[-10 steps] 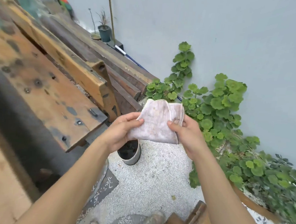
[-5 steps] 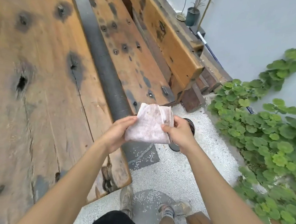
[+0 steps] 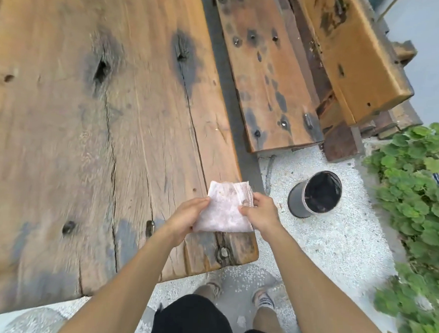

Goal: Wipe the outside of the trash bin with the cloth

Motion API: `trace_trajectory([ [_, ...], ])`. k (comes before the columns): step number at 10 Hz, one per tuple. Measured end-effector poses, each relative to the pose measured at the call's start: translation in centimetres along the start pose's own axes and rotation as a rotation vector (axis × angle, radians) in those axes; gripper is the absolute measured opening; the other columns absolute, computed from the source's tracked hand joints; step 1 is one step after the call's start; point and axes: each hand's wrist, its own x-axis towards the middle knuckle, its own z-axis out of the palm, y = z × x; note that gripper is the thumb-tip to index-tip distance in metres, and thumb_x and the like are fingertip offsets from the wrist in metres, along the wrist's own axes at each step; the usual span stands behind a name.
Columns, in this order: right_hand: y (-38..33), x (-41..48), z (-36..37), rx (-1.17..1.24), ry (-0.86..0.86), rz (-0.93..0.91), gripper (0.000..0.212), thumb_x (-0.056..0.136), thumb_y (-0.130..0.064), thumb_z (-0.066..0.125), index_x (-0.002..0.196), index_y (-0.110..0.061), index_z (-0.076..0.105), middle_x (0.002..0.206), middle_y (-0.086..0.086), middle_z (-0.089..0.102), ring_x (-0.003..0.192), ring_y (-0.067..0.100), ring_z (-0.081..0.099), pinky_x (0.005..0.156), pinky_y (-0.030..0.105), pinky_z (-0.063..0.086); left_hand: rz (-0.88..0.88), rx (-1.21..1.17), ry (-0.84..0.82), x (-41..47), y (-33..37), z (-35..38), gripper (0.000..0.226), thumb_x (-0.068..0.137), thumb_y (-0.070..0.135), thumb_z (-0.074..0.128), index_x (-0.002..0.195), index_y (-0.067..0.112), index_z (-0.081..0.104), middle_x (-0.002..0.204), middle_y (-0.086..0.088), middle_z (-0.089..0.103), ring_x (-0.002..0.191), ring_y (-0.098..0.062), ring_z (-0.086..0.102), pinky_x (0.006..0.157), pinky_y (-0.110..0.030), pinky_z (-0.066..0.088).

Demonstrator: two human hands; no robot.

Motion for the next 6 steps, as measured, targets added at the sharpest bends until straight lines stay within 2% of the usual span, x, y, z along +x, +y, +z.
trace_trajectory([
  [1, 1.5, 1.5, 1.9, -0.062, -0.031, 0.031, 0.038, 0.074, -0.002, 0.075, 0.108, -0.019, 0.069, 0.099, -0.001, 0.076, 0.093, 0.023, 0.072, 0.087, 0.049, 0.058, -0.032, -0.007, 0.038, 0.5, -1.2, -0.4, 0.024, 0.100, 0.039, 0.056, 0.117, 0.027, 0.068, 0.115, 0.007, 0.071, 0.103, -0.015, 0.068, 0.101, -0.045, 0.052],
  [2, 2.0, 2.0, 3.2, -0.089, -0.050, 0.035, 0.056, 0.074, -0.006, 0.076, 0.127, -0.019, 0.063, 0.105, -0.004, 0.075, 0.095, 0.021, 0.071, 0.089, 0.047, 0.058, -0.068, 0.010, 0.034, 1.2, -2.4, -0.8, 0.026, 0.100, 0.042, 0.056, 0.116, 0.024, 0.066, 0.112, 0.004, 0.072, 0.101, -0.017, 0.069, 0.097, -0.045, 0.054],
  [3, 1.8, 1.9, 3.5, -0.051, -0.058, 0.048, 0.056, 0.082, -0.001, 0.073, 0.133, -0.018, 0.059, 0.112, -0.001, 0.074, 0.097, 0.019, 0.069, 0.081, 0.034, 0.056, -0.096, 0.102, 0.064, 2.1, -3.2, -1.6, 0.032, 0.100, 0.044, 0.056, 0.116, 0.018, 0.065, 0.110, 0.000, 0.072, 0.098, -0.019, 0.070, 0.083, -0.038, 0.059],
  [4, 2.2, 1.6, 2.4, -0.019, -0.050, 0.044, 0.053, 0.087, -0.006, 0.070, 0.136, -0.018, 0.056, 0.120, 0.000, 0.072, 0.102, 0.017, 0.067, 0.087, 0.033, 0.054, -0.056, 0.322, 0.125, 2.9, -3.2, -2.0, 0.041, 0.100, 0.046, 0.053, 0.095, 0.010, 0.070, 0.089, -0.003, 0.072, 0.083, -0.022, 0.069, 0.068, -0.032, 0.055],
  [5, 2.3, 0.5, -0.4, -0.079, 0.011, 0.033, 0.051, 0.092, -0.016, 0.067, 0.141, -0.018, 0.051, 0.126, 0.002, 0.065, 0.113, 0.021, 0.062, 0.097, 0.028, 0.045, 0.180, 0.911, 0.282, 3.4, -2.3, -1.3, 0.049, 0.102, 0.049, 0.041, 0.077, 0.010, 0.059, 0.078, -0.009, 0.063, 0.073, -0.028, 0.059, 0.065, -0.036, 0.045],
  [6, 3.1, -0.8, -4.9, -0.156, 0.214, -0.043, 0.055, 0.096, -0.026, 0.064, 0.147, -0.018, 0.046, 0.140, 0.008, 0.059, 0.127, 0.027, 0.056, 0.106, 0.035, 0.041, 0.446, 1.105, 0.297, 3.4, 0.1, 2.6, 0.045, 0.102, 0.046, 0.042, 0.116, 0.009, 0.064, 0.117, -0.016, 0.064, 0.105, -0.035, 0.062, 0.083, -0.039, 0.048],
])
